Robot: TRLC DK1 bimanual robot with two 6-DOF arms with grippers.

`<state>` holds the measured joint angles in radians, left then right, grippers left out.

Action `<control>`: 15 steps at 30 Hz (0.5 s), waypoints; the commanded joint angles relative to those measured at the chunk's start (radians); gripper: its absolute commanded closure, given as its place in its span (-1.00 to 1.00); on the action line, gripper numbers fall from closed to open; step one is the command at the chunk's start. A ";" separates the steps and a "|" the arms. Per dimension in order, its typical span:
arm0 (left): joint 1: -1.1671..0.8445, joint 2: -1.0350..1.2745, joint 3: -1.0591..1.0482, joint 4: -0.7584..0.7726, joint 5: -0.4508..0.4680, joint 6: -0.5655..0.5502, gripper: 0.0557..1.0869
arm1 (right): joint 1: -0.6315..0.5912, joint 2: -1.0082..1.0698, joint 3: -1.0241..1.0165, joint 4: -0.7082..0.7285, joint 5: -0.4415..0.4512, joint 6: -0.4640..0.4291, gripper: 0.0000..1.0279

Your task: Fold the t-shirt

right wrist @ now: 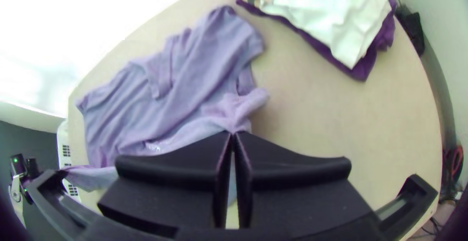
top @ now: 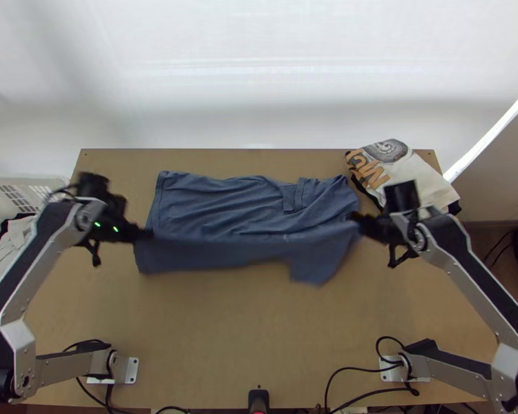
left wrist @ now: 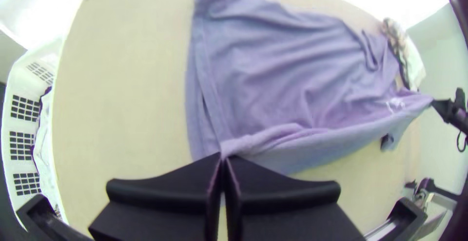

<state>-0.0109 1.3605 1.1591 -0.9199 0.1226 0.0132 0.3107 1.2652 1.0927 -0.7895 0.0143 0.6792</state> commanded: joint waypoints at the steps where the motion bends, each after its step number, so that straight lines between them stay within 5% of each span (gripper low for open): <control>1: 0.029 -0.047 0.062 0.042 0.011 -0.108 0.92 | -0.009 -0.027 0.091 0.021 0.047 -0.030 0.94; 15: 0.160 -0.087 0.429 0.293 -0.008 -0.438 0.92 | 0.010 -0.006 0.431 0.142 0.145 -0.096 0.95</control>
<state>0.1196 1.3151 1.5284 -0.6926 0.1303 -0.3515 0.3195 1.2564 1.4757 -0.6807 0.1242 0.6231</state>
